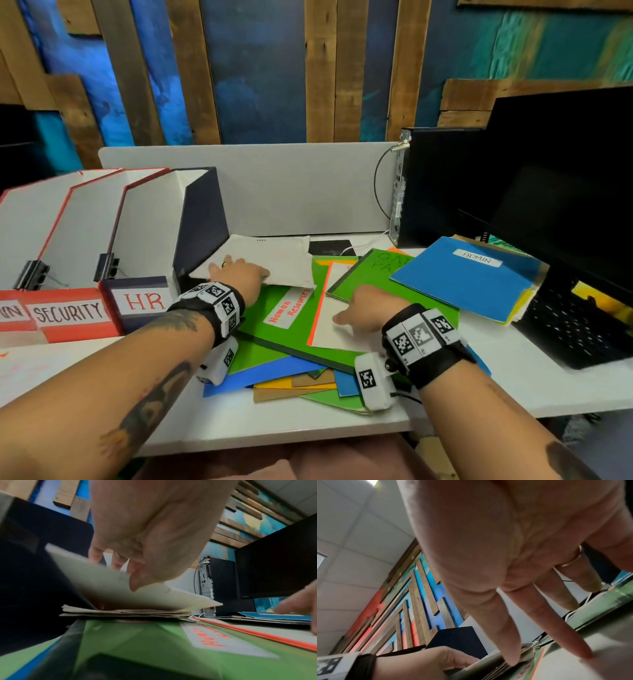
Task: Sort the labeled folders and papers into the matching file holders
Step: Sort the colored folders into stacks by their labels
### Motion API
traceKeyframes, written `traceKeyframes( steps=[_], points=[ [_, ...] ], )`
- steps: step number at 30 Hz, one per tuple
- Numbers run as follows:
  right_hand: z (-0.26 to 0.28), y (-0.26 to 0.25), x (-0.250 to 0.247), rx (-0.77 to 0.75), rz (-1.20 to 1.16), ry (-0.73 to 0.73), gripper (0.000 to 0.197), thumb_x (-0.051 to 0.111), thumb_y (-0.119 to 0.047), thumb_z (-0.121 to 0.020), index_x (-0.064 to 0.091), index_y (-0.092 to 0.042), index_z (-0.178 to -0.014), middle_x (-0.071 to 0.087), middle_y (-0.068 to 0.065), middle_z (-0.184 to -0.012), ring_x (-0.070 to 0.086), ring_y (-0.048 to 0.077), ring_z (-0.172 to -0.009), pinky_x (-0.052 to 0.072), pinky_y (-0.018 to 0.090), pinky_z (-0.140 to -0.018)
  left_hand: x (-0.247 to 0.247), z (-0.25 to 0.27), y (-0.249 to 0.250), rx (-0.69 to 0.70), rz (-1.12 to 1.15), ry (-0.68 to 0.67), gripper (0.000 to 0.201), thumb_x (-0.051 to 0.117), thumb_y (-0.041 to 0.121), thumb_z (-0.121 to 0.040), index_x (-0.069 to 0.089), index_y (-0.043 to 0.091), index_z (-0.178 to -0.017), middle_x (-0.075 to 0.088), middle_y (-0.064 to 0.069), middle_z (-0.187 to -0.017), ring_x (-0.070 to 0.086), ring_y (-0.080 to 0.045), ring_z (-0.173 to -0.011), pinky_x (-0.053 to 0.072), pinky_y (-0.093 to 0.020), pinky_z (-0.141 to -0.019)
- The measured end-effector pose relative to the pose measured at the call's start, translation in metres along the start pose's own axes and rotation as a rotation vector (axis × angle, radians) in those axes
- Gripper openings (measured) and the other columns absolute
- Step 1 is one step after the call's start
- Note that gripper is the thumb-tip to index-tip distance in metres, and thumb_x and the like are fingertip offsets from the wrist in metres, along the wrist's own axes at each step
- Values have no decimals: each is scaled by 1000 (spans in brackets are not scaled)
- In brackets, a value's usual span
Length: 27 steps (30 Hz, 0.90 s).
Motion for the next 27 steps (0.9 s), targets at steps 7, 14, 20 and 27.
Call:
traceKeyframes(
  steps=[7,14,20,27],
  points=[
    [0,9,33,101,264,-161,91,46,-74,-89,31,-14,-156,1,18,-168,1,49,-152,18,62,-120,35,8,-4,-61,-15,-214,47,36,14,-88,47,30,-131,29,-19,-156,10,-45,-150,11,-70,-115],
    [-6,10,27,52,181,-55,110,49,-80,-83,10,-14,-162,-6,9,-170,-4,33,-156,7,67,-120,-1,9,15,8,481,42,46,60,43,-94,56,27,-136,45,-10,-145,47,-32,-133,40,-46,-111],
    [9,-26,13,-122,121,12,112,64,-70,-81,11,-13,-161,3,7,-169,4,26,-156,18,60,-121,-17,18,55,59,1209,-101,63,48,66,-94,63,10,-116,66,-16,-121,71,-30,-103,56,-43,-94],
    [42,-72,8,-386,59,-42,102,75,-51,-84,15,-22,-161,2,5,-170,8,21,-156,16,33,-124,-8,21,64,-169,1721,-167,45,69,39,-94,60,2,-120,67,-18,-96,68,-32,-80,55,-36,-77]
  ],
)
Point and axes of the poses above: each hand's wrist, its own z-axis away from the middle knuckle, its own x-axis out of the palm, y = z × x, the point moved 10 cm from there along -z, towards the middle knuckle
